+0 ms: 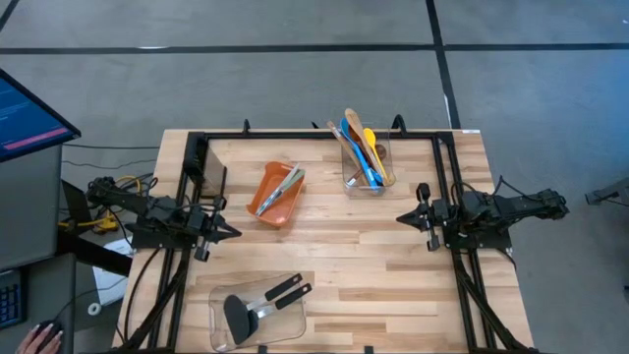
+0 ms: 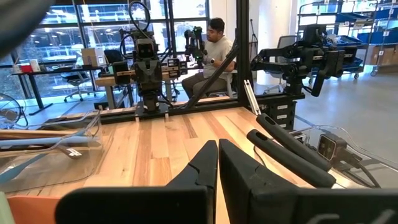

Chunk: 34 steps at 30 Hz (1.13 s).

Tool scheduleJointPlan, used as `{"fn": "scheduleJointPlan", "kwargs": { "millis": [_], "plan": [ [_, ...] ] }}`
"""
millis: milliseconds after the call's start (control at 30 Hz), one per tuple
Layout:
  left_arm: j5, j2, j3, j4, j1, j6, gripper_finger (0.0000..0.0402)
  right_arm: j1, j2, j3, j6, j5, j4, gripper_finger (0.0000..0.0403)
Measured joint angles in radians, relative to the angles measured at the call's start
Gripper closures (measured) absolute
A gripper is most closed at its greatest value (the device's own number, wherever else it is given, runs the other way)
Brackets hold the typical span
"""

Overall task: Pick & Place Kitchen Items
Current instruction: Return to Home Position

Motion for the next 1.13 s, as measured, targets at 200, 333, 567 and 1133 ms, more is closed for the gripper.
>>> {"fn": "scheduleJointPlan", "kwargs": {
  "millis": [200, 333, 567, 1133],
  "plan": [
    [-0.004, 0.000, 0.000, 0.001, 0.000, 0.000, 0.0399, 0.000, 0.000, 0.000, 0.000, 0.000, 0.000, 0.0403],
    [-0.003, 0.000, 0.000, 0.004, 0.000, 0.000, 0.0399, 0.000, 0.000, 0.000, 0.000, 0.000, 0.000, 0.0403],
    [-0.003, 0.000, 0.000, 0.011, 0.000, 0.000, 0.0399, 0.000, 0.000, 0.000, 0.000, 0.000, 0.000, 0.0403],
    [0.002, 0.000, 0.000, 0.021, 0.000, 0.000, 0.0399, 0.000, 0.000, 0.000, 0.000, 0.000, 0.000, 0.0403]
  ]
}}
